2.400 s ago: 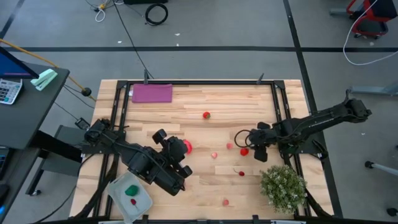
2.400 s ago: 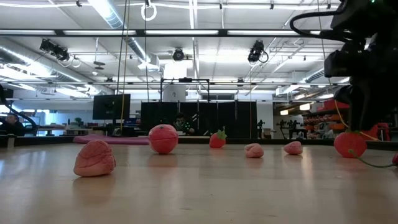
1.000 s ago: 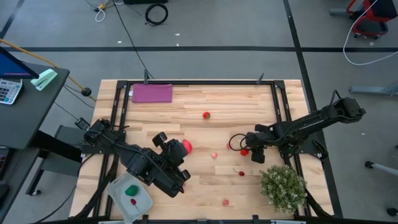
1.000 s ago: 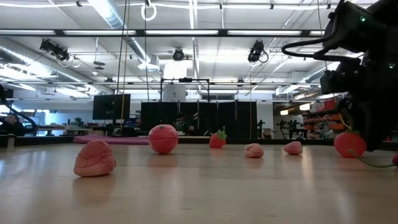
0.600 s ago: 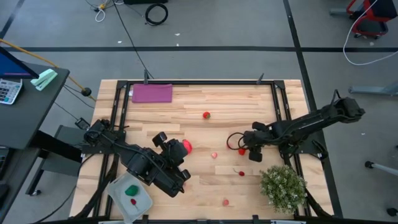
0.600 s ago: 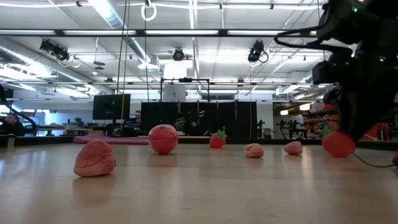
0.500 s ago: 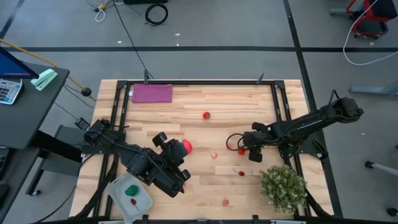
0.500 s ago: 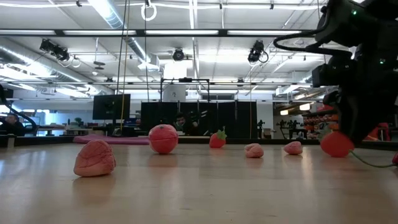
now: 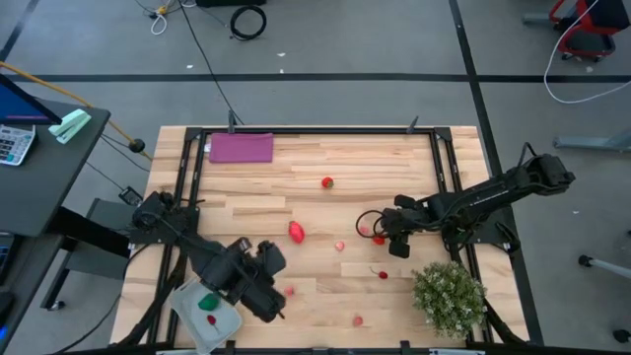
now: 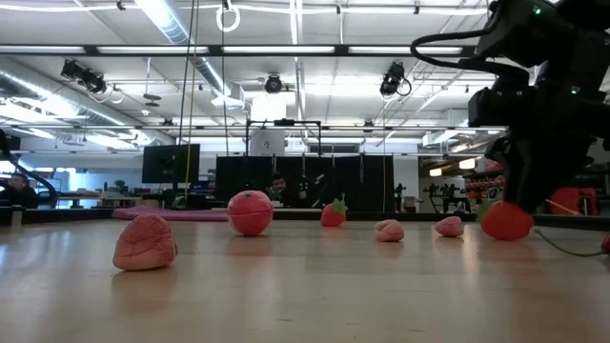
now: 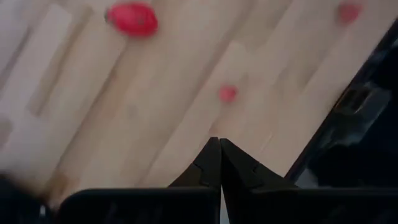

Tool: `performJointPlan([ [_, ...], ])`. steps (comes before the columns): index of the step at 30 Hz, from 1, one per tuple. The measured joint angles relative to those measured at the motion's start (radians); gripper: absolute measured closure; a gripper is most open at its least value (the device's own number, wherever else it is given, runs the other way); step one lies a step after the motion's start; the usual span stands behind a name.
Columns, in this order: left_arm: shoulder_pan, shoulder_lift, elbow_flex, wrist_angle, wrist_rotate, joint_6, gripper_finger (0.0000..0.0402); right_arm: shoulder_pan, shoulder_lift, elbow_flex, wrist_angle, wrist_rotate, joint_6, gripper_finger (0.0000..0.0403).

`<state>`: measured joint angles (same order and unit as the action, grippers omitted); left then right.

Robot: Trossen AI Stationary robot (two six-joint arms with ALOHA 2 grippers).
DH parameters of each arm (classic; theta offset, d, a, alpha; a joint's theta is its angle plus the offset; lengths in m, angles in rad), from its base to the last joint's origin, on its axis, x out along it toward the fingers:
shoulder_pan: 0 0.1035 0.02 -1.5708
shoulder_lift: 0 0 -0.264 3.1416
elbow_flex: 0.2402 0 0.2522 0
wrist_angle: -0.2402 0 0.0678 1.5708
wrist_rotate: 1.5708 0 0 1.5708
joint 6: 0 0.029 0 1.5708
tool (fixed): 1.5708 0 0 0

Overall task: Pick and placing Produce into tupperware
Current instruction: Move the gray container to the center left

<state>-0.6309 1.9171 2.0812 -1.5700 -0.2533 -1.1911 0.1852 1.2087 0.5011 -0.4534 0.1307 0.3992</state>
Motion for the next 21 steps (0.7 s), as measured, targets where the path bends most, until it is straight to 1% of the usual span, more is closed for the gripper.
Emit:
performJointPlan([
  [3, -0.027, 0.000, -0.104, -0.001, 0.085, -0.100, 0.0398, 0.000, 0.000, 0.000, -0.001, 0.000, 0.000, 0.0249],
  [8, -0.067, 0.001, -0.345, 0.000, 0.371, -0.332, 0.0399, 0.000, 0.000, 0.000, 0.000, 0.000, 0.001, 0.0250],
  [11, -0.096, 0.001, -0.450, 0.051, 0.491, -0.381, 0.0400, 0.000, 0.000, 0.000, 0.001, 0.000, 0.001, 0.0250],
  [14, -0.123, 0.001, -0.492, 0.113, 0.524, -0.395, 0.0400, 0.000, 0.000, 0.000, 0.007, 0.000, 0.001, 0.0250],
  [18, -0.155, 0.001, -0.522, 0.224, 0.523, -0.401, 0.0400, 0.000, 0.000, 0.000, 0.019, 0.000, 0.002, 0.0250],
  [21, -0.174, 0.001, -0.575, 0.332, 0.519, -0.454, 0.0401, 0.000, 0.000, 0.000, 0.029, 0.000, 0.002, 0.0250],
])
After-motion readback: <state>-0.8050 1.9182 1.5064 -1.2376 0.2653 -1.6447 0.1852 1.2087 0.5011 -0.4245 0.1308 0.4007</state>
